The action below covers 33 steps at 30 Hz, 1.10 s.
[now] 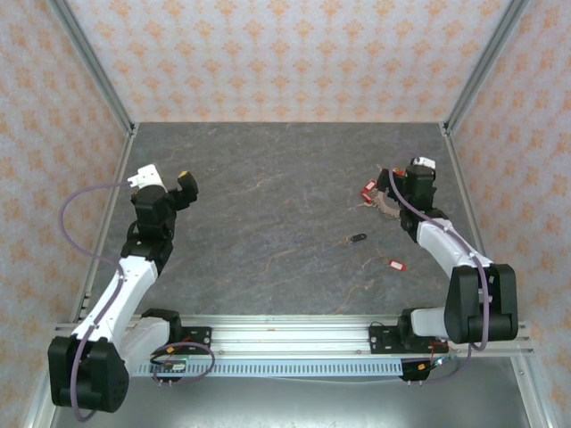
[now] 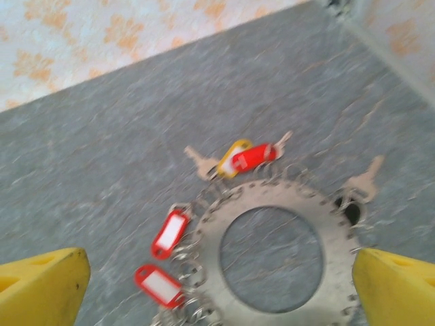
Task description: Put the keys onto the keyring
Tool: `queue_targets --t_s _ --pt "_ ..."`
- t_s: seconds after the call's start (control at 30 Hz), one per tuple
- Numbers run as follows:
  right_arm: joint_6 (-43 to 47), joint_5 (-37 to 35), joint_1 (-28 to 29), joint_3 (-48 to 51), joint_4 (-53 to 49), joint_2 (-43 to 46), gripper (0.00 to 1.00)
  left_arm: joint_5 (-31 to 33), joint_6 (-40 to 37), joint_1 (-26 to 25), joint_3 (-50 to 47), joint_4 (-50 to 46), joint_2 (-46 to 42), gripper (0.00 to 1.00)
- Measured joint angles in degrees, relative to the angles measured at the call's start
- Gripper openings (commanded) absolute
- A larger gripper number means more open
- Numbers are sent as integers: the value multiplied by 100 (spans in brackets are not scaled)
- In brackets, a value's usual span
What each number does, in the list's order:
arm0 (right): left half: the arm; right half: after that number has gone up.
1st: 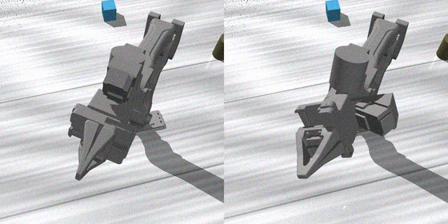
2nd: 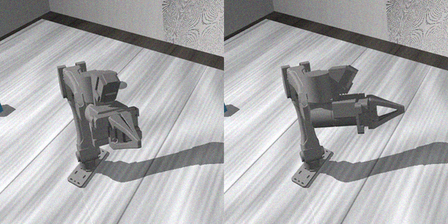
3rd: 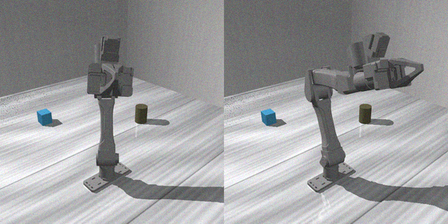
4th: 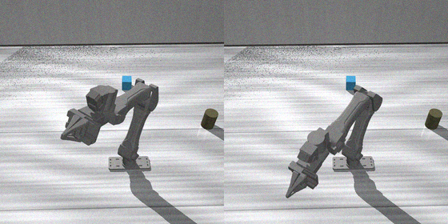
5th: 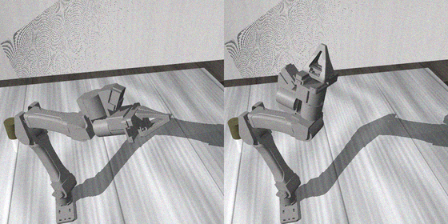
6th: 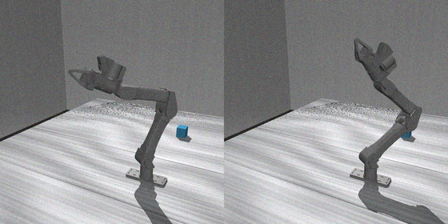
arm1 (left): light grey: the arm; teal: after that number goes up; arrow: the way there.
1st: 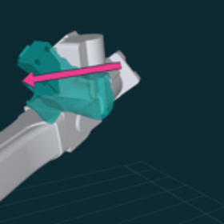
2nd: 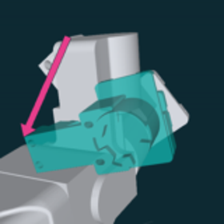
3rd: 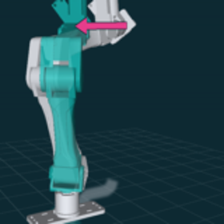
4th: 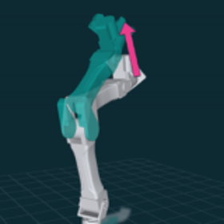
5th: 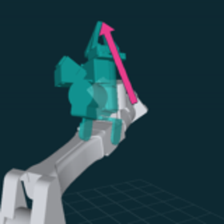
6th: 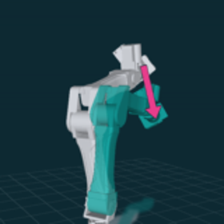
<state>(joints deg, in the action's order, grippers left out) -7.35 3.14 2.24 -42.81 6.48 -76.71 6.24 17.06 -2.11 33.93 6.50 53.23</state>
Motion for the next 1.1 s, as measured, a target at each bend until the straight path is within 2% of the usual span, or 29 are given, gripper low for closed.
queue_targets --t_s 0.1,0.17,0.37,0.6,1.1 --pt "-267 313 -7 -236 -365 -326 100 -22 431 0 0 -341 -258 100" --pt "-461 459 -76 -459 -597 -599 96 -94 603 2 0 -527 -352 100" --pt "-933 935 -551 -1176 -977 -1486 87 -745 1010 13 2 -935 -308 100" --pt "-1117 1128 -654 -1836 -1309 -2391 83 -1484 1445 11 2 -1019 -9 100" --pt "-1128 1370 -713 -2920 -2015 -3486 82 -1768 1611 -205 7 -1091 31 100"
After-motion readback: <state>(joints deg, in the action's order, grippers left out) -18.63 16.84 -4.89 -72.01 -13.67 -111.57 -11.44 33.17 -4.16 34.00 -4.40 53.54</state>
